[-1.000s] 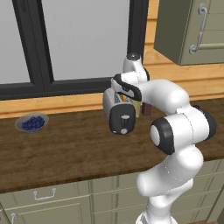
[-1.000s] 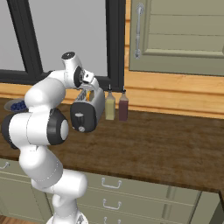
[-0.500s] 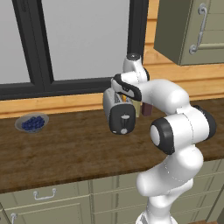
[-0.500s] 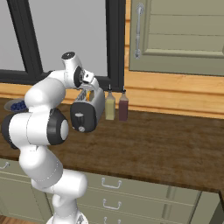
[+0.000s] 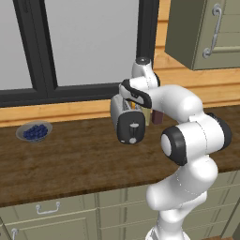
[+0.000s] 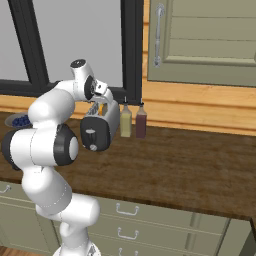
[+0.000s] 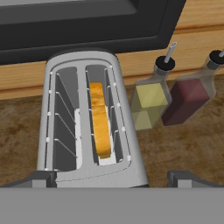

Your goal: Start the toaster. Once the lever pops up, take the bread to the plate on the dining counter.

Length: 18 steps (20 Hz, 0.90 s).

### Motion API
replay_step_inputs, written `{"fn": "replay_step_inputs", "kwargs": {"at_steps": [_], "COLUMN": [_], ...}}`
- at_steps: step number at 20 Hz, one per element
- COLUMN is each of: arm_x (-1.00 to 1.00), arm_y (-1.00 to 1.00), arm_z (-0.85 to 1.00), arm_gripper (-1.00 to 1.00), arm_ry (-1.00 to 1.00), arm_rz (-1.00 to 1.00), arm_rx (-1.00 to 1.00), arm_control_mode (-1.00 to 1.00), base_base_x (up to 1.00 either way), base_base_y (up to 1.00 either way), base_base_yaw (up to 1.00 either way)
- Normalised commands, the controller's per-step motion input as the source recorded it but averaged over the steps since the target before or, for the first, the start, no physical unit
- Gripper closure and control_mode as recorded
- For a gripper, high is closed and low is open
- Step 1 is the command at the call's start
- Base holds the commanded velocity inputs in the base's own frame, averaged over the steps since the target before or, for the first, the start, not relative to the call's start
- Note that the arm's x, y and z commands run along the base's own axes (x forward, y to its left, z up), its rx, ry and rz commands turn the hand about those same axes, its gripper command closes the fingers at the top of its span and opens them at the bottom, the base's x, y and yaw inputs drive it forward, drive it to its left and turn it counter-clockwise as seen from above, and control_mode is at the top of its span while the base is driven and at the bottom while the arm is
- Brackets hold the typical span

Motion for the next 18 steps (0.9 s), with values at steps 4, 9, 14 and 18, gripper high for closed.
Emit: {"fn": "replay_step_inputs", "kwargs": {"at_steps": [4, 9, 14, 18], "arm_x": [0.00, 0.00, 0.00, 0.00], "arm_y": [0.00, 0.00, 0.00, 0.00], "arm_z": [0.00, 0.00, -0.16, -0.26], "arm_gripper": [-1.00, -1.00, -1.00, -1.00], "arm_ry": [0.00, 0.00, 0.00, 0.00], "arm_rz": [0.00, 0.00, 0.00, 0.00], "arm_rx": [0.00, 0.00, -0.01, 0.00], "arm_control_mode": [-1.00, -1.00, -1.00, -1.00], "base_base_x": [0.00, 0.00, 0.00, 0.00], "base_base_y": [0.00, 0.00, 0.00, 0.00], "base_base_yaw": [0.00, 0.00, 0.00, 0.00]}}
